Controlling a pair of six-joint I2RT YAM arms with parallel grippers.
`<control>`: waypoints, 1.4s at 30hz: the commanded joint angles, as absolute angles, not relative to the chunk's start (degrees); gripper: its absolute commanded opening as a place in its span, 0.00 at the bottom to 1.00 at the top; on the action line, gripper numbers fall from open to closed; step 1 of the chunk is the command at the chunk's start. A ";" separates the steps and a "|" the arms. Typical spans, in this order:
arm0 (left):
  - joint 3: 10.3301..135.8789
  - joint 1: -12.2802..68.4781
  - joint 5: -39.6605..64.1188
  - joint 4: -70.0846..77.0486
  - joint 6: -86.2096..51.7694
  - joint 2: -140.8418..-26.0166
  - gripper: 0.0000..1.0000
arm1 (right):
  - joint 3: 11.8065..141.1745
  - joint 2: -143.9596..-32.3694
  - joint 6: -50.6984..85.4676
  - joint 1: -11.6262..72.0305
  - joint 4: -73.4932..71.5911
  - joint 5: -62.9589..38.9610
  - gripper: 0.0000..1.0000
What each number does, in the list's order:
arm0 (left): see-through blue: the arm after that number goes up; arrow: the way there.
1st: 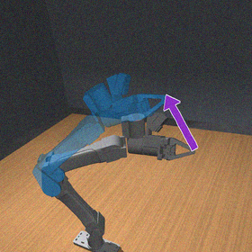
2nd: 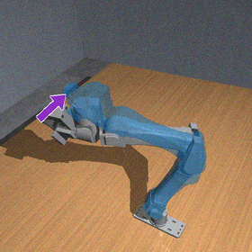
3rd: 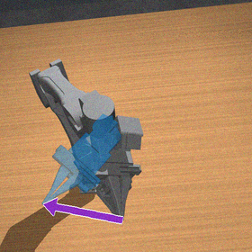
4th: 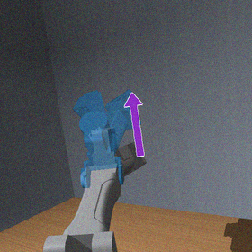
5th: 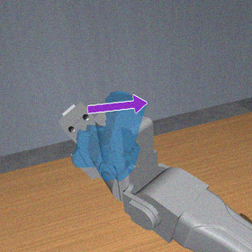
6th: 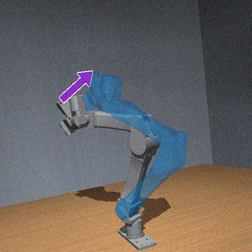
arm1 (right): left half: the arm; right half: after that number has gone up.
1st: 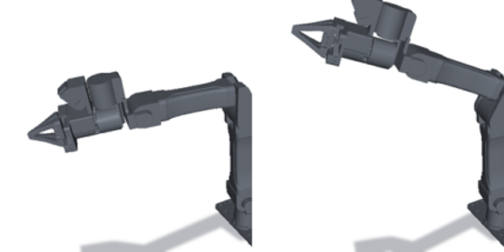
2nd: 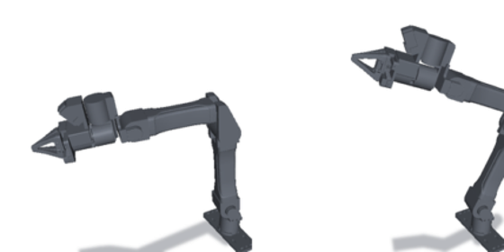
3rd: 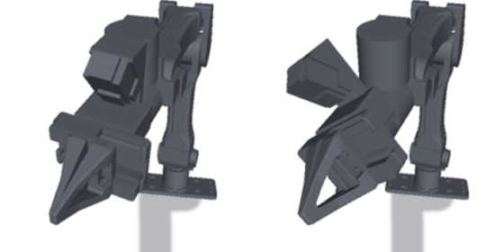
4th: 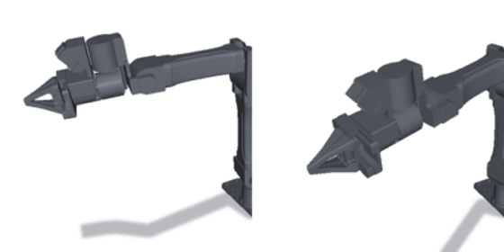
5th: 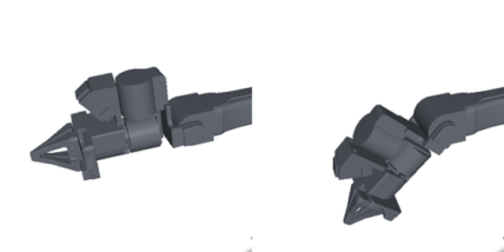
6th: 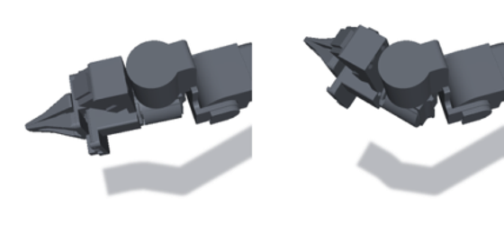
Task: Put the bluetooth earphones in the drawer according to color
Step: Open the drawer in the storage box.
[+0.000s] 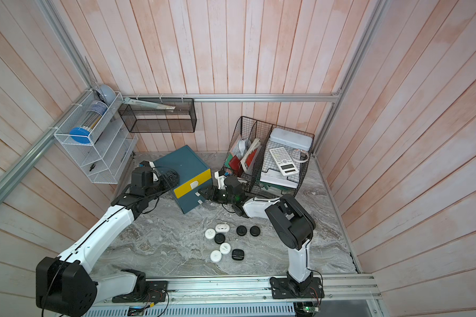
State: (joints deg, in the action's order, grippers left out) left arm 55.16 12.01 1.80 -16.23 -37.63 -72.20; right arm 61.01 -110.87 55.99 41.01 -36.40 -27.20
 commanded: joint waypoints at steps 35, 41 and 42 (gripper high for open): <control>52.12 11.77 3.69 -16.40 -36.22 -71.91 1.00 | 61.96 -115.54 64.71 43.53 -42.98 -25.90 0.46; 51.79 11.64 3.72 -16.26 -36.21 -71.73 1.00 | 57.62 -114.27 68.42 43.59 -47.86 -23.82 0.46; 51.77 11.66 3.69 -16.31 -36.16 -71.73 1.00 | 57.12 -114.18 69.00 43.59 -48.63 -23.67 0.46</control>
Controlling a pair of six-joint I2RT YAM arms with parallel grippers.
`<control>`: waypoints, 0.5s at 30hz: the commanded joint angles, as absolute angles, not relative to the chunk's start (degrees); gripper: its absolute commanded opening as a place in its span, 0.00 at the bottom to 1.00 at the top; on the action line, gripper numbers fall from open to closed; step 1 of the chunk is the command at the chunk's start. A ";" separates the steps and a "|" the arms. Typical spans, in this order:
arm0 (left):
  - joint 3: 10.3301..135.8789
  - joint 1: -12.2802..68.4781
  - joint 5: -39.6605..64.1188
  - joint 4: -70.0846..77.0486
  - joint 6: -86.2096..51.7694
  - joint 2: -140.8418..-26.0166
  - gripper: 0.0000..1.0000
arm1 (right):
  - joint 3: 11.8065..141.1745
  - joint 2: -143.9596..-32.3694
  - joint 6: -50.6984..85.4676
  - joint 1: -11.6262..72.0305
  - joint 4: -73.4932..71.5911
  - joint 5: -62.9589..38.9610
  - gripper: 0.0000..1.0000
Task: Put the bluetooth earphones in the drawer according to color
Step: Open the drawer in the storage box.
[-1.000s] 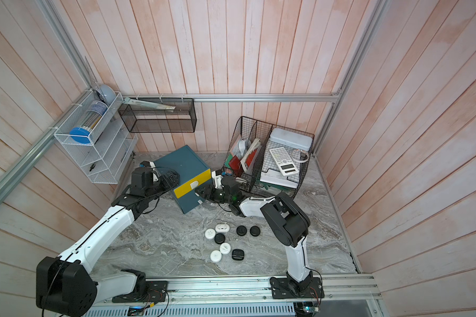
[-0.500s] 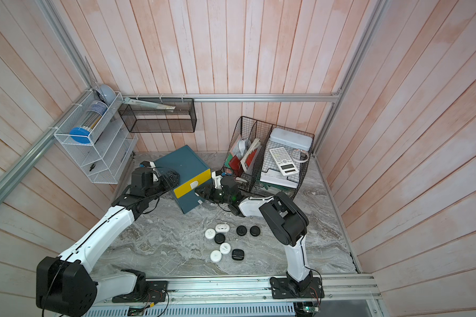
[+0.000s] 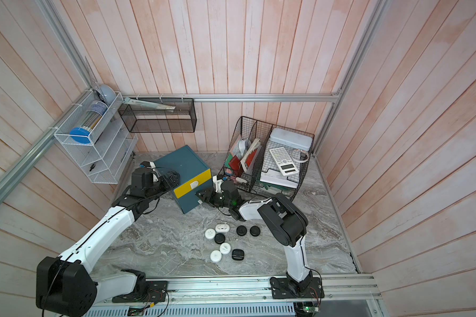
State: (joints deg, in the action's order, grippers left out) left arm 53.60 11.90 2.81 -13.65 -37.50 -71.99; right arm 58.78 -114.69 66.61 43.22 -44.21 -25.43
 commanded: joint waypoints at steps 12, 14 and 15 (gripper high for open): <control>51.42 11.38 3.86 -16.44 -35.97 -71.34 1.00 | 59.62 -116.88 72.19 43.59 -52.08 -24.92 0.46; 51.42 11.37 4.00 -16.35 -36.04 -71.35 1.00 | 60.09 -117.22 72.42 43.65 -52.13 -25.00 0.45; 51.39 11.42 4.00 -16.26 -36.04 -71.32 1.00 | 60.34 -117.35 72.57 43.59 -52.16 -25.13 0.43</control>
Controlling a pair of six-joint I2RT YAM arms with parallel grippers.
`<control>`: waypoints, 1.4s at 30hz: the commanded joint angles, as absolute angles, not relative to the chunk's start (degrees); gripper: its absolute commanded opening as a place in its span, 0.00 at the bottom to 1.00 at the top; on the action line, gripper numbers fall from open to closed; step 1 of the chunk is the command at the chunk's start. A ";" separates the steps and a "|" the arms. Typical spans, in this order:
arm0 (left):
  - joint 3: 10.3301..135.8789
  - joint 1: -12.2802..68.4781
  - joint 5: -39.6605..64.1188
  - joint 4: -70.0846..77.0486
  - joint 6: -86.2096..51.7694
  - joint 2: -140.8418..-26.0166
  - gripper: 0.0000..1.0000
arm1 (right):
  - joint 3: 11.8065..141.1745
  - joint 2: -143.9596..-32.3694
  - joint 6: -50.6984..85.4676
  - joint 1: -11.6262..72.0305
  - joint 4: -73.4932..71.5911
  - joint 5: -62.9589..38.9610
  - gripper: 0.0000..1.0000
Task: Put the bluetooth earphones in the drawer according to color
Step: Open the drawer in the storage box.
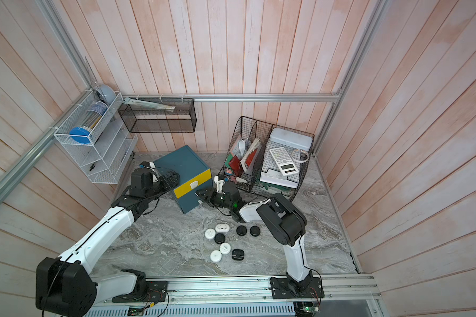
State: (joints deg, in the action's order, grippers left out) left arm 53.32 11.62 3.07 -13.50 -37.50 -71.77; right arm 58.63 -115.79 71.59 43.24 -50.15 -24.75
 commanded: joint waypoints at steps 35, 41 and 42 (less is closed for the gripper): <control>50.41 6.90 1.89 -16.59 -37.29 -69.36 1.00 | 38.13 -97.15 64.45 45.30 -44.92 -19.41 0.00; 50.45 6.50 1.99 -17.25 -37.35 -68.35 1.00 | 37.57 -91.78 60.77 46.55 -37.75 -17.11 0.00; 50.49 6.51 2.00 -17.40 -37.38 -67.93 1.00 | 37.39 -91.29 60.60 46.65 -37.40 -16.89 0.00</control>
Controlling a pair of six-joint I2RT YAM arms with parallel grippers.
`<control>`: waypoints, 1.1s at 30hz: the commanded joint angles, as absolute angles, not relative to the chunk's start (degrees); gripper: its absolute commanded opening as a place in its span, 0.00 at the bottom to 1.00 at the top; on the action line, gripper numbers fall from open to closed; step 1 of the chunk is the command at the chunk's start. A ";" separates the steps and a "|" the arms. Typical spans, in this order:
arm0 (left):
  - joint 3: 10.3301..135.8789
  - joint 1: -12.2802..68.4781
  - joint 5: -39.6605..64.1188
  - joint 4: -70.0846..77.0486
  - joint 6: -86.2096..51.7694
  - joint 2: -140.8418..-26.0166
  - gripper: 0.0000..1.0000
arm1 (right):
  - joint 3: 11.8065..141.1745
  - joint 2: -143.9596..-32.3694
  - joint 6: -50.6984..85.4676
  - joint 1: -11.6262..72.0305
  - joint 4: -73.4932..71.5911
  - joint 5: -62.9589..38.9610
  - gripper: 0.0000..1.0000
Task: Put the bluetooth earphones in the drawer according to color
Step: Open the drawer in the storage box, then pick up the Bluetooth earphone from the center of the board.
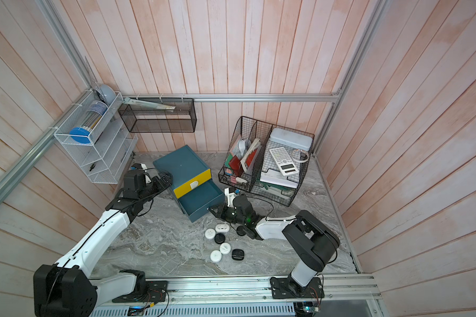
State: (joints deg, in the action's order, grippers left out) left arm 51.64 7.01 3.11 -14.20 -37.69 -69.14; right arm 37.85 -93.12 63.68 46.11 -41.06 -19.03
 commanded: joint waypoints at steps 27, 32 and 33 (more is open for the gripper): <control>44.03 6.68 1.25 -31.45 -40.39 -45.10 1.00 | 36.00 -76.83 48.56 47.20 -16.50 -10.08 0.55; 39.19 7.01 2.49 -33.92 -42.81 -38.63 1.00 | 34.46 -73.59 43.61 47.27 -10.31 -9.45 0.60; 38.11 7.10 2.54 -34.49 -43.38 -37.63 1.00 | 34.03 -72.95 42.72 47.42 -9.20 -9.28 0.60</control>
State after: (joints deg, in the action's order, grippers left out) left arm 40.36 6.81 1.69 -31.44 -41.45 -39.59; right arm 35.38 -74.32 47.27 46.89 -15.42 -10.90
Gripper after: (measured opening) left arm 0.999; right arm 0.599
